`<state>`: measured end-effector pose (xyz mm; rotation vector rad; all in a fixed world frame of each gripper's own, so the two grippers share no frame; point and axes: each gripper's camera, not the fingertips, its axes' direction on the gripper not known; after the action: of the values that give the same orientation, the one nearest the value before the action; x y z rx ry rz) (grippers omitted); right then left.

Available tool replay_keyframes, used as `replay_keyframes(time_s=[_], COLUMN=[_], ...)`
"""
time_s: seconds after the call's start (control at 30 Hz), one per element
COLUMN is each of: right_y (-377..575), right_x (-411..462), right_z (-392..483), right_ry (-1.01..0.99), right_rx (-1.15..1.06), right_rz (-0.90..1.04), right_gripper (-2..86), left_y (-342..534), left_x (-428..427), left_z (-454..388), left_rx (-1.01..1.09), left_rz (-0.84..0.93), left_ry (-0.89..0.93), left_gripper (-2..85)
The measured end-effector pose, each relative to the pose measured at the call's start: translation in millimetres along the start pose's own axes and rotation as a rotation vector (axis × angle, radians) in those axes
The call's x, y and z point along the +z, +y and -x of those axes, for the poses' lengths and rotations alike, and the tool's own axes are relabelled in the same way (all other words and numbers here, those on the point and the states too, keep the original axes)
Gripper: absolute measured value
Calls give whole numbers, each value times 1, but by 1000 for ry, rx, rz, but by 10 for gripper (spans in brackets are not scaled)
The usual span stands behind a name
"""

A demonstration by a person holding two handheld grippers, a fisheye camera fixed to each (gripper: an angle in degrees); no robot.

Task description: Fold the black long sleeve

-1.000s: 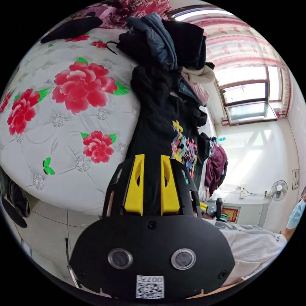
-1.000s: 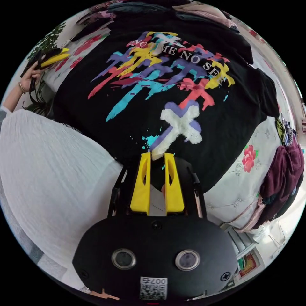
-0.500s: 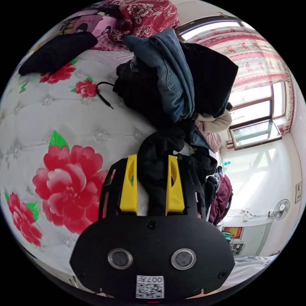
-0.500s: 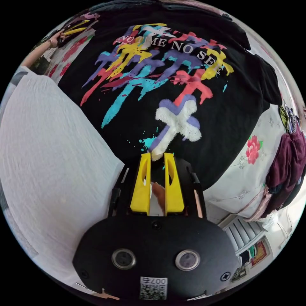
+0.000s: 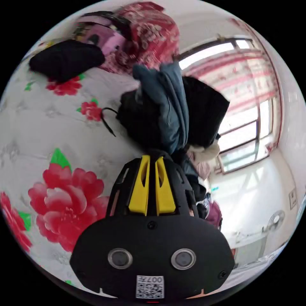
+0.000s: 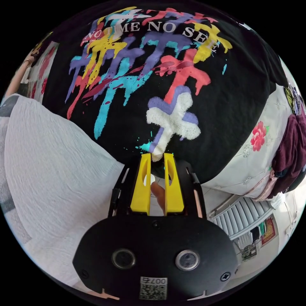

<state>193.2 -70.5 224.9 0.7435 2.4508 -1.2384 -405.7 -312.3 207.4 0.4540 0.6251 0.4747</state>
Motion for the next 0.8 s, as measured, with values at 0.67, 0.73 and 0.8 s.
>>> replay_keyframes(time_s=[0.67,0.73,0.8], right_y=[11,11,11], right_x=[-11,-13,-14], right_z=[-19,-20,-19], right_ry=[-21,-15,-6], right_rx=[0,-1,1], right_rz=[-55,-38,-23], right_gripper=[53,53,53], left_y=[72,64,56], left_x=[-190,-162,-141], left_z=[180,197,197], left_rx=[-281,-334,-335], left_rz=[-113,-67,-74], left_ry=[-34,53,97], left_gripper=[126,125,104])
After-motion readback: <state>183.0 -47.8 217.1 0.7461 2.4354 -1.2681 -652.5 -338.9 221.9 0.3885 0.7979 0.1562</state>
